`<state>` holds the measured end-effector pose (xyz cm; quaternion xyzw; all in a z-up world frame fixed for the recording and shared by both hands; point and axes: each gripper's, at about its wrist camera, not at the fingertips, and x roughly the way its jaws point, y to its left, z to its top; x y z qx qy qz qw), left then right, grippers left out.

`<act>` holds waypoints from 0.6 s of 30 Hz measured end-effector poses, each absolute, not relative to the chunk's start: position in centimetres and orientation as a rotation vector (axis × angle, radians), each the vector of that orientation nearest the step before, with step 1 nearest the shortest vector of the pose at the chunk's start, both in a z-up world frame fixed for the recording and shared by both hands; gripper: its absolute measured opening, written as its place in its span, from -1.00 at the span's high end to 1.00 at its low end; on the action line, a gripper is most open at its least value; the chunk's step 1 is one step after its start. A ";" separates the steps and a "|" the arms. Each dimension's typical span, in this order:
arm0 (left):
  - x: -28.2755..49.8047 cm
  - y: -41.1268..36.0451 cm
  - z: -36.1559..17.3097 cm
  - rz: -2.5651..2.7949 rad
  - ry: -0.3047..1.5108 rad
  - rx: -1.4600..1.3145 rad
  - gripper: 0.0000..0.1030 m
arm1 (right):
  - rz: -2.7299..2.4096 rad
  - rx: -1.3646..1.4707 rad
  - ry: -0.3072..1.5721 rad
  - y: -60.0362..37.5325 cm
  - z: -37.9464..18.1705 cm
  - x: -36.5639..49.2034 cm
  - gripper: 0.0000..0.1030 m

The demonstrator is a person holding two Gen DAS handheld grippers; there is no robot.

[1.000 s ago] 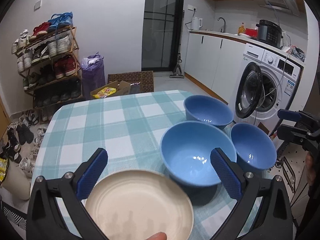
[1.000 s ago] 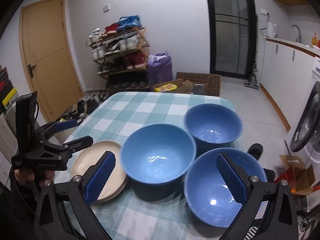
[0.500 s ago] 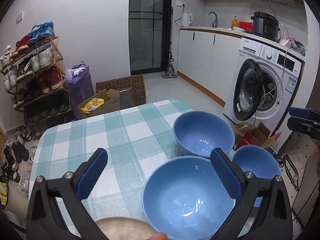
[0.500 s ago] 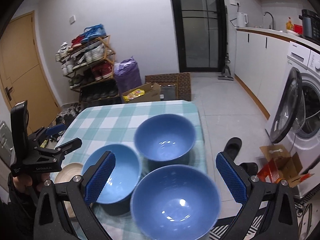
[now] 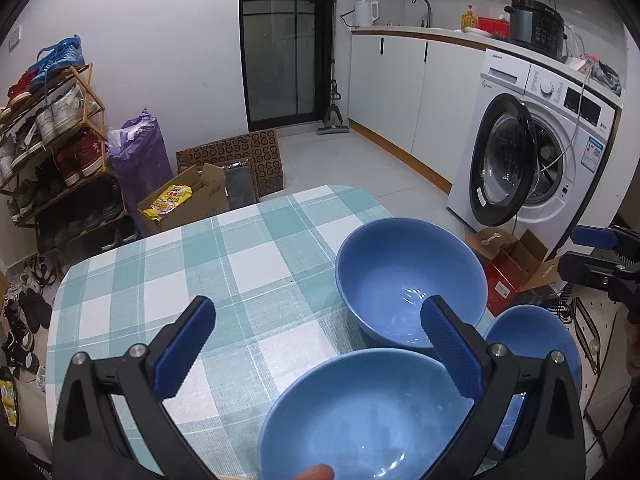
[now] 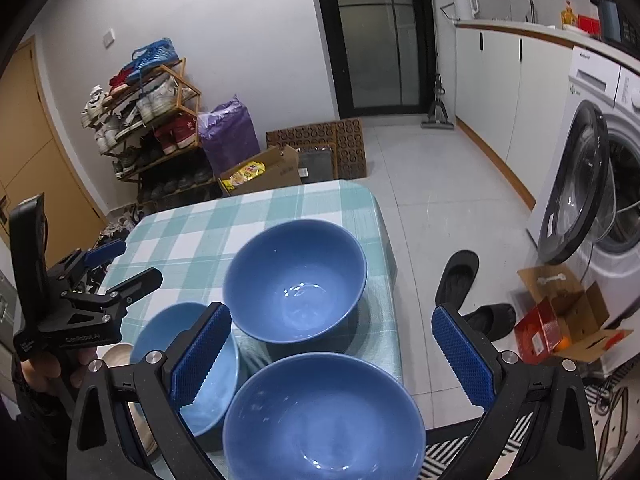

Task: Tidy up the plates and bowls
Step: 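Pull both grippers back and move them toward the blue bowls, then close the left gripper on a blue bowl rim while the right gripper closes beside it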

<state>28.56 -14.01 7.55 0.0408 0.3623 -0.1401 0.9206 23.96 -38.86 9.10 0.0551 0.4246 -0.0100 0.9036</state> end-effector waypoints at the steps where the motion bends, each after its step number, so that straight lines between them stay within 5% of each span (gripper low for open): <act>1: 28.8 -14.2 7.4 -0.288 0.750 0.087 -1.00 | -0.025 0.124 0.882 -39.0 8.7 24.3 -0.99; 18: 34.1 -16.7 4.1 -0.301 0.851 0.127 -0.98 | -0.039 0.188 0.990 -40.8 3.0 28.7 -0.98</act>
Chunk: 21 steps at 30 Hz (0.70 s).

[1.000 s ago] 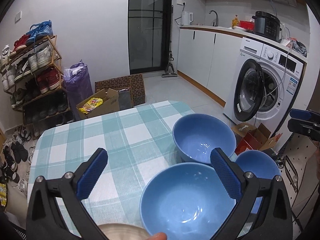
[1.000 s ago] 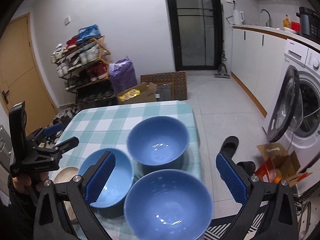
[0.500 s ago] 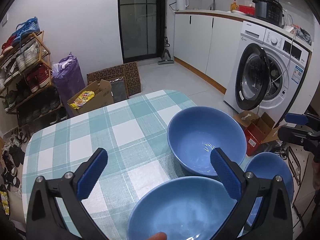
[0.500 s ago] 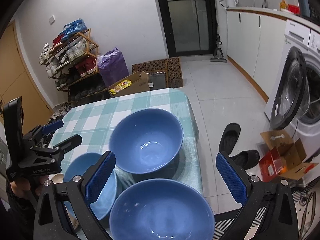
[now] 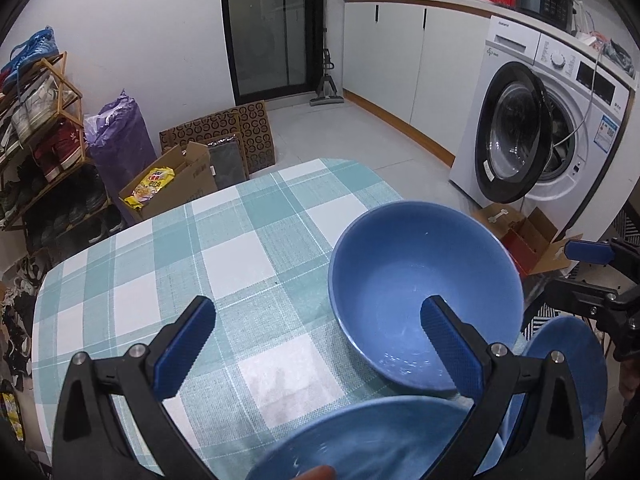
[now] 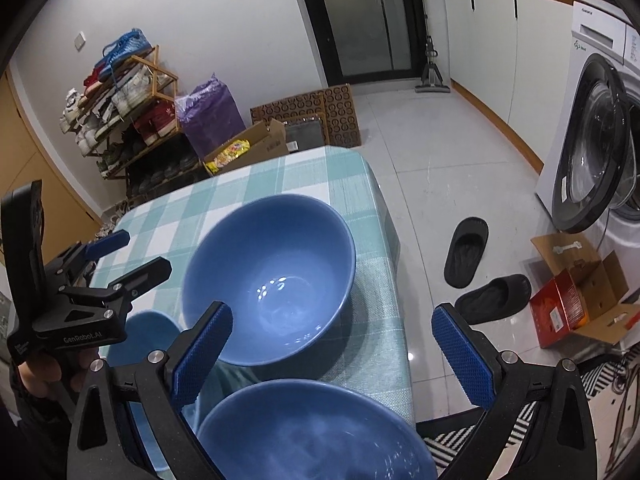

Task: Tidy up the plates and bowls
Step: 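Close the left gripper on a blue bowl rim while the right gripper closes beside it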

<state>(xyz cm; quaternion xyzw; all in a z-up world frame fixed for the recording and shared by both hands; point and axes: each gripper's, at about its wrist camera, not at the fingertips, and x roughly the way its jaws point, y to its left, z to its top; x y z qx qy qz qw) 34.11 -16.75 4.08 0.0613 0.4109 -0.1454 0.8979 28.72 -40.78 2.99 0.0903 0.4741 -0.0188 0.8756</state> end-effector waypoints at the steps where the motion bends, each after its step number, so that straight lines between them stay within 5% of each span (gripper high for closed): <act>1: 34.3 -16.8 3.9 -0.300 0.857 0.128 -0.98 | -0.037 0.189 0.994 -40.8 2.7 28.9 -0.97; 4: 35.0 -16.8 3.2 -0.300 0.885 0.124 -0.91 | -0.031 0.192 1.014 -40.8 1.8 29.6 -0.91; 21: 36.0 -18.4 0.7 -0.370 0.969 0.174 0.10 | 0.002 0.202 1.085 -40.8 -0.8 31.9 -0.36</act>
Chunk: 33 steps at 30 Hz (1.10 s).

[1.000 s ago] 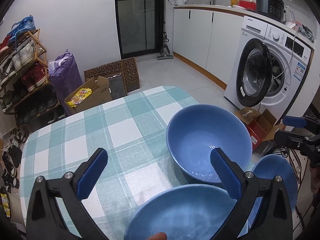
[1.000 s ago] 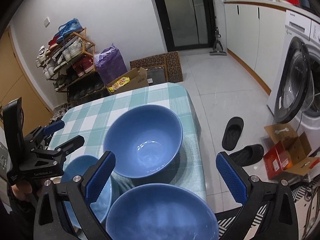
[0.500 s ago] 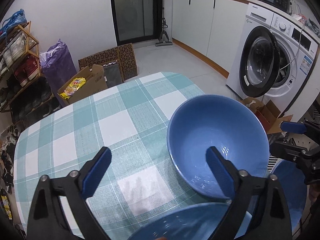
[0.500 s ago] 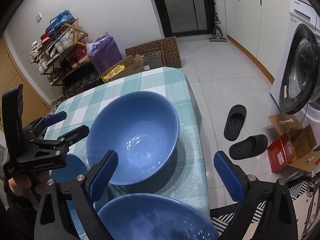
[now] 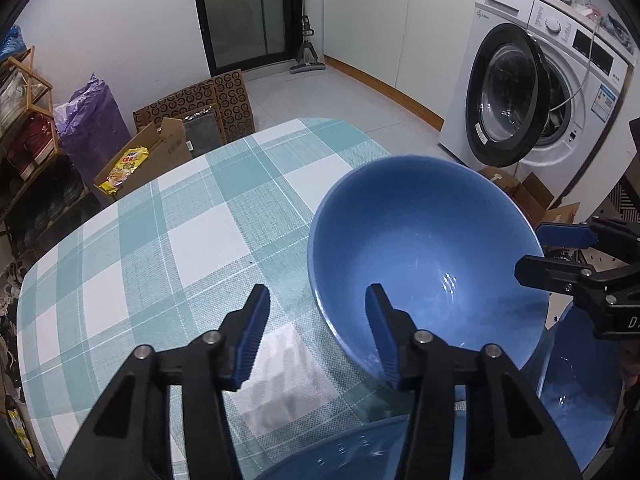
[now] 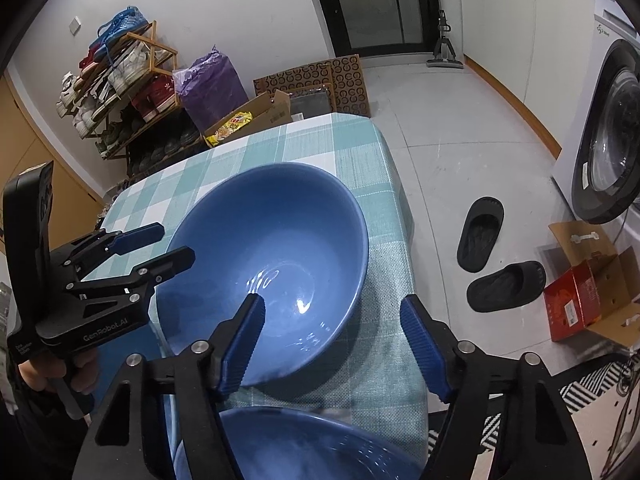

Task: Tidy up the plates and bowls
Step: 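Close the left gripper on a blue bowl rim while the right gripper closes beside it, then lift the blue bowl with both grippers and carry it across the table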

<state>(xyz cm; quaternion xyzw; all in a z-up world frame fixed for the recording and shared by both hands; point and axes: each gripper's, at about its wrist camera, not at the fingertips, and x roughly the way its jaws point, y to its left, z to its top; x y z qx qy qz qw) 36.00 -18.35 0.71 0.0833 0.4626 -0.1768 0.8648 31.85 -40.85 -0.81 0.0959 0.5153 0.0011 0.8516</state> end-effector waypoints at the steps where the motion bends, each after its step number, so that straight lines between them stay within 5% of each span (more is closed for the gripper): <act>1: 36.0 -18.4 0.6 -0.372 0.971 0.176 0.14 | 0.003 0.200 1.089 -40.8 -0.9 31.9 -0.35; 8: 36.1 -18.8 0.0 -0.395 0.988 0.184 0.53 | 0.023 0.196 1.106 -40.5 -1.6 32.2 -0.06; 33: 36.3 -19.0 0.4 -0.415 0.974 0.156 0.69 | 0.018 0.150 1.097 -40.5 -1.5 31.8 0.45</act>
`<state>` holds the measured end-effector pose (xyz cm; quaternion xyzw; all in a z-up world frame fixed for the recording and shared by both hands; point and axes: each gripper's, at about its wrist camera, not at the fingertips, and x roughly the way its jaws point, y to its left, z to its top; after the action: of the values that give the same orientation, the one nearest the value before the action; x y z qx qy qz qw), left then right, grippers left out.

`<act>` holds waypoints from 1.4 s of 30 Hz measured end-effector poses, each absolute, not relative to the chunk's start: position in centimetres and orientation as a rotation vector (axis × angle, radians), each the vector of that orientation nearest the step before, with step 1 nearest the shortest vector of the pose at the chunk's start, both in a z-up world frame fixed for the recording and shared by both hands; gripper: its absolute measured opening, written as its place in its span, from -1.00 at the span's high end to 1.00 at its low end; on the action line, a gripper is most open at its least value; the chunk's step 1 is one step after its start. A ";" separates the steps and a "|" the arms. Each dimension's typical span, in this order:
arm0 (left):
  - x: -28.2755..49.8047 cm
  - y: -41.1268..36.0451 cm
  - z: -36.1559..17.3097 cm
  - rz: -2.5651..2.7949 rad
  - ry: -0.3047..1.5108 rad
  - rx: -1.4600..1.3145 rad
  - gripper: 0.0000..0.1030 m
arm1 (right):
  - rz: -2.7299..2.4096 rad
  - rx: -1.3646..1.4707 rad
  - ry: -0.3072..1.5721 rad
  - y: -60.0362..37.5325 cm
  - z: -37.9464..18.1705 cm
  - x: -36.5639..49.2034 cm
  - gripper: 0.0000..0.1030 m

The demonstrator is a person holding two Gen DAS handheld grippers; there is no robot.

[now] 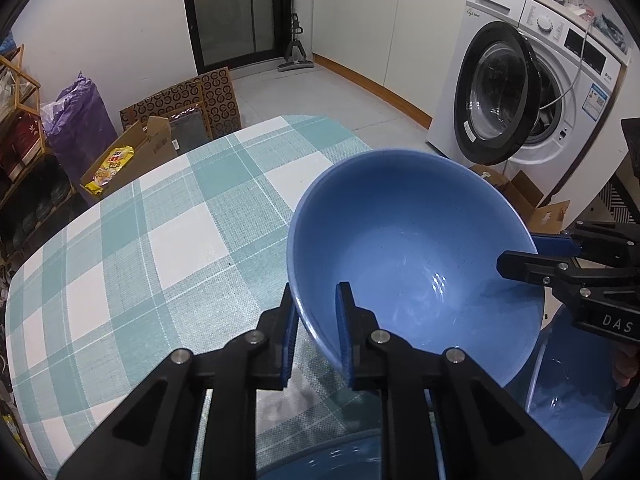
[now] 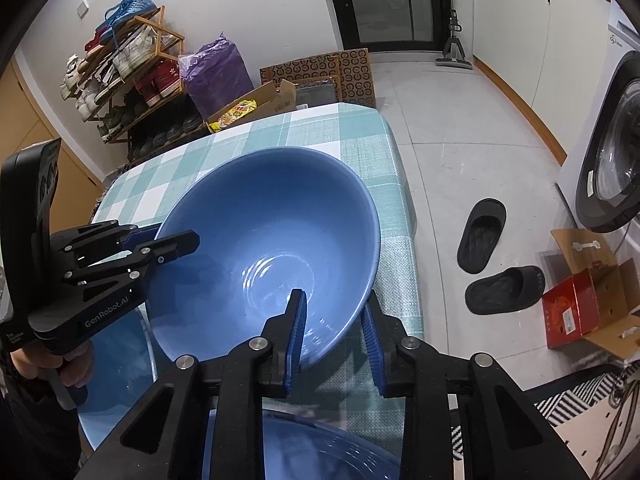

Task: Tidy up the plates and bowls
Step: 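Lift the blue bowl with both grippers and carry it across the table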

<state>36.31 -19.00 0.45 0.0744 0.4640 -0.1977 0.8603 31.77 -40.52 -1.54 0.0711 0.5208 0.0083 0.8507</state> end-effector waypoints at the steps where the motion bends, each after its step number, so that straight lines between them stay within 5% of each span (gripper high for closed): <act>1: 36.3 -19.0 0.5 -0.414 0.972 0.157 0.69 | 0.015 0.149 1.094 -40.5 -1.4 31.8 0.45; 42: 31.0 -16.6 7.3 -0.414 0.799 0.103 0.69 | 0.029 0.109 0.945 -38.6 6.1 26.0 0.45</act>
<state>31.02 -16.63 7.28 0.0497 0.3860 -0.1999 0.8992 26.03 -38.59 6.13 0.0523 0.4549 0.0139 0.8889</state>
